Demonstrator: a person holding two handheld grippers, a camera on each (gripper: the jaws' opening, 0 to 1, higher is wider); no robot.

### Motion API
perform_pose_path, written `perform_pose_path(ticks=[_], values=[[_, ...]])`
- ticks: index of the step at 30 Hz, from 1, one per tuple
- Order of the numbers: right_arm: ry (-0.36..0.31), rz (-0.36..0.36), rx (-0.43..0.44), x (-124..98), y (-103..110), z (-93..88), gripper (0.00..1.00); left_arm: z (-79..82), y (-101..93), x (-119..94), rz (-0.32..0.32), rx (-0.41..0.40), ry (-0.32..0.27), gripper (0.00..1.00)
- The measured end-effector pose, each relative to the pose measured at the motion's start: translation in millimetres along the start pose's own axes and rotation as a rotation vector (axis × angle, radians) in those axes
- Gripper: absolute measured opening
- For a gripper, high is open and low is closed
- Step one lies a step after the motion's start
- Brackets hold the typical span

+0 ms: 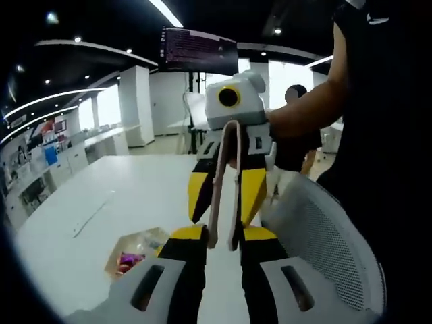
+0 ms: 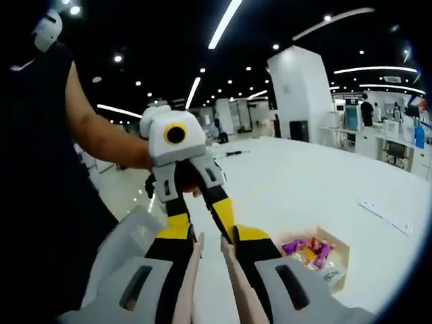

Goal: Place the target food into the container with the food tongs after gripping and lifting it, then release it inside without dropping or visibly crushing the food.

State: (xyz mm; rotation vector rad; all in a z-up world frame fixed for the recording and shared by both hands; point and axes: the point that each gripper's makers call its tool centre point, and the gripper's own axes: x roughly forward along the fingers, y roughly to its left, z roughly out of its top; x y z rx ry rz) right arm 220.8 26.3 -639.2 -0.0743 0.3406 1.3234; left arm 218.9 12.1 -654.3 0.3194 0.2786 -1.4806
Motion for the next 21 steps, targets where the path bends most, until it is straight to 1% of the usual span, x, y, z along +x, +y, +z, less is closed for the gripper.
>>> perform_pose_path(ticks=[2, 5, 6, 9, 12, 13, 15, 16, 18, 20, 21], values=[[-0.008, -0.006, -0.012, -1.6, -3.4, 1.0, 0.22, -1.6, 5.0, -3.5, 0.022, 0.002, 0.003, 0.15], [-0.011, -0.018, 0.000, -6.2, -9.9, -0.1, 0.23, -4.4, 9.3, -8.1, 0.055, 0.000, 0.013, 0.15], [-0.007, -0.022, 0.002, -6.6, -12.5, -2.1, 0.23, -5.9, 11.7, -10.1, 0.074, 0.007, 0.018, 0.15], [0.014, -0.029, 0.024, -9.0, -15.4, -11.1, 0.24, -12.6, 13.1, -11.3, 0.088, 0.008, 0.034, 0.13], [0.039, -0.032, 0.034, -11.7, -18.1, -22.9, 0.27, -23.9, 19.0, -12.1, 0.137, 0.064, 0.083, 0.13], [0.045, -0.037, 0.041, -13.1, -19.0, -25.9, 0.29, -27.5, 21.4, -12.3, 0.165, 0.088, 0.096, 0.13], [0.052, -0.054, 0.061, -17.5, -23.5, -32.8, 0.32, -30.7, 19.4, -10.9, 0.174, 0.075, 0.089, 0.13], [0.057, -0.065, 0.069, -19.1, -25.5, -34.4, 0.35, -33.8, 20.6, -11.3, 0.189, 0.068, 0.088, 0.13], [0.061, -0.094, 0.079, -23.3, -30.2, -37.7, 0.40, -42.7, 22.1, -11.5, 0.198, 0.072, 0.099, 0.14], [0.043, -0.146, 0.061, -30.7, -38.4, -36.9, 0.45, -54.0, 20.7, -10.8, 0.190, 0.057, 0.117, 0.14], [0.025, -0.168, 0.069, -36.2, -41.2, -35.4, 0.47, -59.1, 20.3, -10.5, 0.189, 0.050, 0.127, 0.13]])
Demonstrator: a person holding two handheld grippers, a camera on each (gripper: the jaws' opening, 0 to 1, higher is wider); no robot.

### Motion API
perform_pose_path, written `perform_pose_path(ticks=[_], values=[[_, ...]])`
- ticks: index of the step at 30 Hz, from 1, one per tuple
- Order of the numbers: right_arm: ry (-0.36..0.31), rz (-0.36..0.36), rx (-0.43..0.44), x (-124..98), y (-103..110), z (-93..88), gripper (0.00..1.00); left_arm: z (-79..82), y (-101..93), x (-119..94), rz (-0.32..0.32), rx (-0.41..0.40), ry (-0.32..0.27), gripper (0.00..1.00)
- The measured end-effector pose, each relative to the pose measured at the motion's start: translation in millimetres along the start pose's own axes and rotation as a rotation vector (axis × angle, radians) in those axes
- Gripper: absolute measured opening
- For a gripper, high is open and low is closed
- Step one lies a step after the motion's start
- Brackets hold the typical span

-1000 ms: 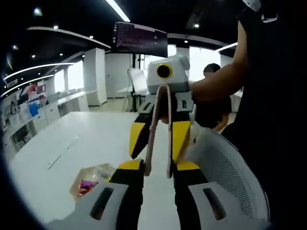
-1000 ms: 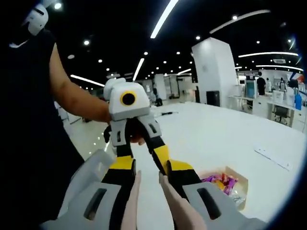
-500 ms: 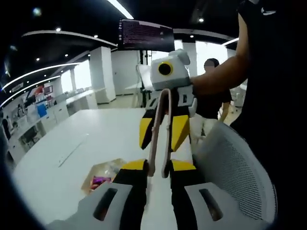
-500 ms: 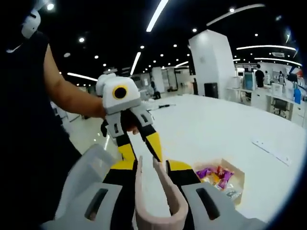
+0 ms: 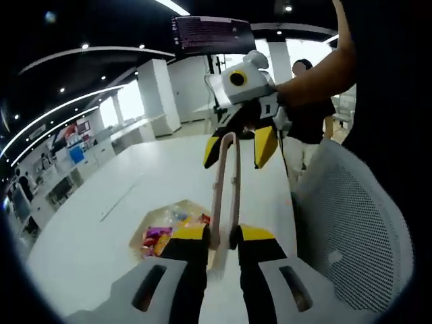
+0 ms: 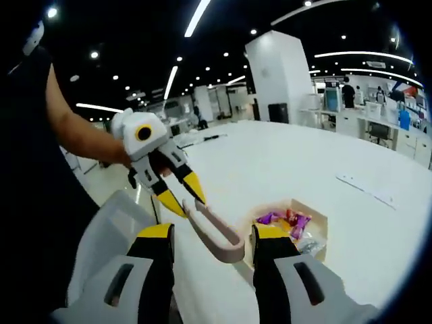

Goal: Place the target food into the container with the food tongs after gripping and lifting it, then release it inside without dropping or visibly crushing the food.

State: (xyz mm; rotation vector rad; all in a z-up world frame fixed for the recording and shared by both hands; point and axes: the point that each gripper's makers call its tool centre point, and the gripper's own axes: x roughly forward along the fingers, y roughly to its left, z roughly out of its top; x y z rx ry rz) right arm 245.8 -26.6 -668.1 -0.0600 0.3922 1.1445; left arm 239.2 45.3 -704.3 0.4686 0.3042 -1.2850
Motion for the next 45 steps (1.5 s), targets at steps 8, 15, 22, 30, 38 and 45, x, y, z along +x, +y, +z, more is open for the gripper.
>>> perform_pose_path(ticks=[8, 15, 22, 30, 38, 45], values=[[-0.017, -0.171, 0.005, -37.3, -27.4, -18.1, 0.61, -47.6, -4.8, 13.9, 0.013, 0.006, 0.101, 0.14], [0.024, -0.296, -0.019, -63.6, -45.5, -53.9, 0.73, -72.7, -14.0, 32.9, -0.021, 0.038, 0.166, 0.16], [0.019, -0.398, 0.004, -91.2, -62.1, -78.2, 0.78, -85.9, -12.1, 46.1, -0.037, 0.039, 0.193, 0.17], [0.042, -0.443, -0.019, -109.0, -78.0, -108.4, 0.95, -102.8, -11.8, 56.0, -0.056, 0.037, 0.240, 0.18], [0.069, -0.455, -0.001, -110.2, -79.0, -125.3, 0.99, -113.0, -15.8, 64.5, -0.091, 0.104, 0.274, 0.20], [0.066, -0.453, 0.011, -110.7, -74.4, -128.7, 0.96, -118.6, -23.5, 74.3, -0.135, 0.083, 0.312, 0.21]])
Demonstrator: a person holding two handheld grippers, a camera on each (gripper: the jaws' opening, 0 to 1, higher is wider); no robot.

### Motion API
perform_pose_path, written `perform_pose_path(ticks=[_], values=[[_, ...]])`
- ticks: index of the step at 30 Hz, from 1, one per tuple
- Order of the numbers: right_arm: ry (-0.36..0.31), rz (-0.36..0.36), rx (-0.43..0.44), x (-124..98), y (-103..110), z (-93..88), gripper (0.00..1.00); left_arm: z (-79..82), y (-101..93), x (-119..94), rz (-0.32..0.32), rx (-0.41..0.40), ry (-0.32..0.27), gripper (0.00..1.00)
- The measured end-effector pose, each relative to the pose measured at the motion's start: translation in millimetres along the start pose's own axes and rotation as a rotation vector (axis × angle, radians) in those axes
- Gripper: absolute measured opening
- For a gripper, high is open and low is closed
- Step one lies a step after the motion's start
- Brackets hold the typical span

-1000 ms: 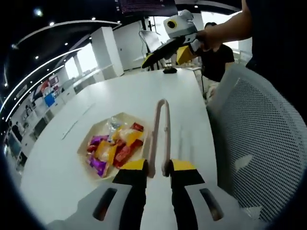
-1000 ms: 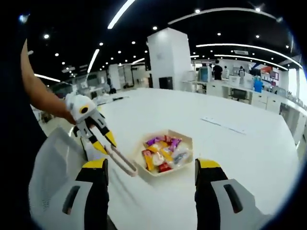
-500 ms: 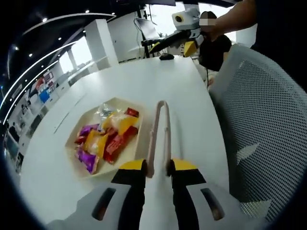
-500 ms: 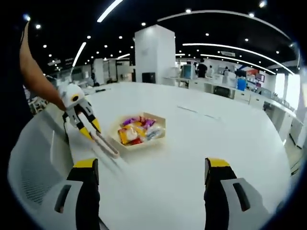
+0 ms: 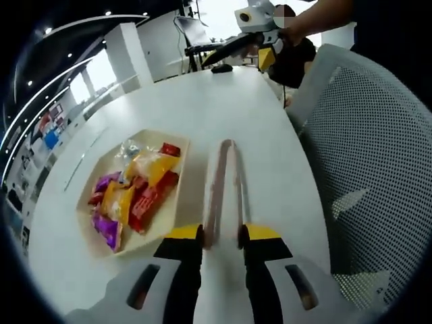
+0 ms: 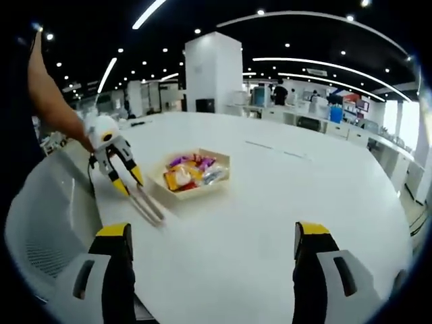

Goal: Place the target food into the container with the food tongs after gripping and lifting it, then release it inside without dropping or visibly crushing the food.

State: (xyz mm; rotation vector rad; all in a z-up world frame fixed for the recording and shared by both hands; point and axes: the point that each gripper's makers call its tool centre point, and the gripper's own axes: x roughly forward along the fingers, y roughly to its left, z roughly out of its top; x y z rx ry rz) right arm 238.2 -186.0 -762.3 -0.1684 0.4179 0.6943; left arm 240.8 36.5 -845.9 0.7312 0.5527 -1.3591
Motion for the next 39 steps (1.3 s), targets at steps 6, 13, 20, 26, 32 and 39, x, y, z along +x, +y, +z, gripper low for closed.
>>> perform_pose_path(ticks=[6, 13, 20, 26, 32, 39], values=[[0.000, -0.005, 0.009, -2.9, -0.7, -1.7, 0.98, -1.0, -0.9, 0.2, -0.006, -0.026, 0.006, 0.31], [0.010, 0.007, 0.013, 0.8, -2.6, -3.7, 0.99, 0.3, 12.0, -25.7, 0.103, -0.239, -0.082, 0.53], [-0.005, 0.035, -0.001, 5.2, -1.0, 12.7, 0.98, 2.2, 39.7, -87.4, 0.277, -0.433, -0.220, 0.77], [-0.002, 0.060, -0.018, 4.4, 4.8, 19.7, 0.99, -17.6, 35.0, -129.2, 0.326, -0.475, -0.236, 0.88], [-0.053, -0.013, -0.066, -3.7, 4.1, 29.3, 0.99, -38.7, 30.4, -171.0, 0.423, -0.620, -0.301, 0.99], [-0.049, -0.028, -0.021, -8.7, 11.4, 14.6, 0.99, -44.4, 15.4, -186.5, 0.513, -0.637, -0.331, 0.99]])
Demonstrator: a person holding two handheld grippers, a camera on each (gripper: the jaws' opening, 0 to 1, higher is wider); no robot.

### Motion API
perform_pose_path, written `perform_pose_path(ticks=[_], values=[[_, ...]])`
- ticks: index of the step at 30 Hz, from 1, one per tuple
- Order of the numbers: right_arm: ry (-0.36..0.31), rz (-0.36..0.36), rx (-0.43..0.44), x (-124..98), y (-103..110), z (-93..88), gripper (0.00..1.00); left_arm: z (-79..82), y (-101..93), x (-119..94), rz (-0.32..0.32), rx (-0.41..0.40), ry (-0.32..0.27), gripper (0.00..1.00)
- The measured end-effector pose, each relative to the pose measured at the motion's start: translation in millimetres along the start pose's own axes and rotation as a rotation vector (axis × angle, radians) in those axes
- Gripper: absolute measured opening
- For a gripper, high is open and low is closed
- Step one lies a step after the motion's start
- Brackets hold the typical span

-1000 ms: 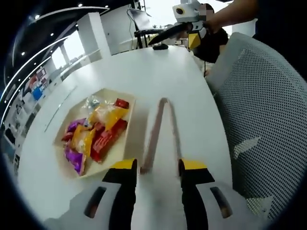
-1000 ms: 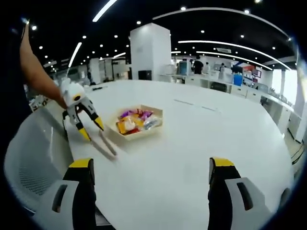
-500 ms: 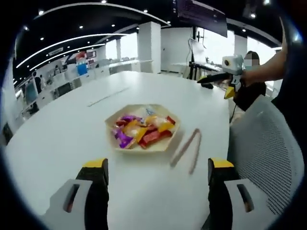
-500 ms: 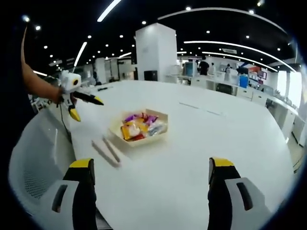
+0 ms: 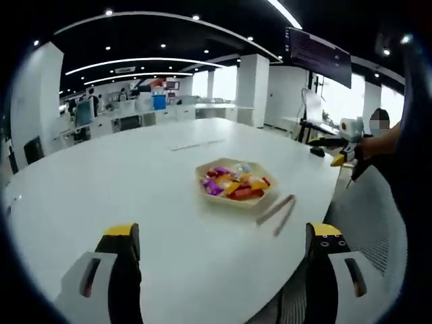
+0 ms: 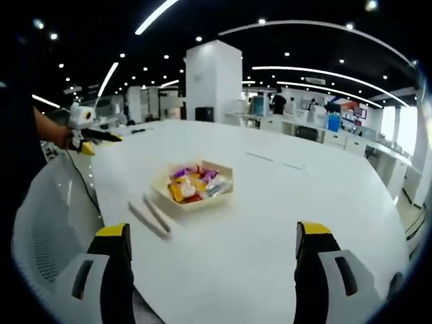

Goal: Place the target food into the container with the food tongs after gripping and lifting it, then release it inside without dropping or visibly crushing the food.

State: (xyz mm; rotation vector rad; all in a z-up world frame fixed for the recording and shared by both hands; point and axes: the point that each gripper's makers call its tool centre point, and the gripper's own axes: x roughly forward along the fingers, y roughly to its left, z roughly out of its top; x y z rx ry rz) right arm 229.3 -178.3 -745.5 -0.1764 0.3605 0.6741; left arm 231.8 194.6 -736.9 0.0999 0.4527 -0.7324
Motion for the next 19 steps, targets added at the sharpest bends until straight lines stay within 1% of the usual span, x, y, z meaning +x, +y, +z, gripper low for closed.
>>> perform_pose_path(ticks=[1, 4, 6, 11, 15, 19], values=[[0.002, 0.002, 0.003, -0.1, 0.7, -0.6, 0.99, -2.7, -0.2, 0.0, 0.002, 0.012, 0.011, 0.99], [0.005, 0.000, 0.004, -0.2, 0.1, -0.8, 0.99, -2.4, -2.8, 0.7, -0.010, 0.005, 0.014, 0.99], [0.006, 0.003, 0.013, 0.0, 1.0, -0.2, 0.99, 0.7, -4.3, 1.9, -0.015, 0.022, 0.009, 0.99], [0.012, 0.008, 0.010, -0.2, 2.7, -1.9, 0.99, 3.4, -5.3, 4.6, -0.022, 0.026, 0.012, 0.99], [0.015, 0.008, 0.019, 1.2, 3.8, -4.9, 0.99, 2.1, -9.1, 7.7, -0.031, 0.024, 0.019, 0.99], [0.012, 0.014, 0.022, 2.8, 6.9, -4.1, 0.99, -0.7, -12.1, 8.7, -0.037, 0.029, 0.027, 0.99]])
